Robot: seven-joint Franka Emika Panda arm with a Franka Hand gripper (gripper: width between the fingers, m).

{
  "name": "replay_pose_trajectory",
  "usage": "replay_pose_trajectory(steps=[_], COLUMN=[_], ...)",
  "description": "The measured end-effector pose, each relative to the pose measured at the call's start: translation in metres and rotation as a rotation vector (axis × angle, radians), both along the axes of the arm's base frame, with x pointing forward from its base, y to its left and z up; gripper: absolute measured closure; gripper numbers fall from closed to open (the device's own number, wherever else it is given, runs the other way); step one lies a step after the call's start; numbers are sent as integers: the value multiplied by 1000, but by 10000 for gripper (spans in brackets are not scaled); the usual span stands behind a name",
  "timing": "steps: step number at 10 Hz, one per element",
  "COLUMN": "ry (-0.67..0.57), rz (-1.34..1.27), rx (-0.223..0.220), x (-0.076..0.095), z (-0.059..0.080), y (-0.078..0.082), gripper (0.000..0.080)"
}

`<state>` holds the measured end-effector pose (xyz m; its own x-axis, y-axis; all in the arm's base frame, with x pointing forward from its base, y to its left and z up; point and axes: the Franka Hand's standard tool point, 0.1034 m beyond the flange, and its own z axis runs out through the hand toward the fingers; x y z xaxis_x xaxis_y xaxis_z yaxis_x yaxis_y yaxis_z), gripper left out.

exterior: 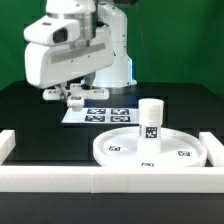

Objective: Assemble round table

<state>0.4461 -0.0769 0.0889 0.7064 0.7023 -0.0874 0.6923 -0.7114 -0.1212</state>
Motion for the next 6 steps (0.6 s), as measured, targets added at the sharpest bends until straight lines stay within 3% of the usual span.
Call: replay_pose_trajectory(steps=[2, 4, 6], ry=[11, -13, -8], rz=[-8, 3, 3], rx=[0, 2, 2], x=[33, 64, 61], z=[26, 34, 31], y=[26, 36, 35], gripper=[357, 357, 357])
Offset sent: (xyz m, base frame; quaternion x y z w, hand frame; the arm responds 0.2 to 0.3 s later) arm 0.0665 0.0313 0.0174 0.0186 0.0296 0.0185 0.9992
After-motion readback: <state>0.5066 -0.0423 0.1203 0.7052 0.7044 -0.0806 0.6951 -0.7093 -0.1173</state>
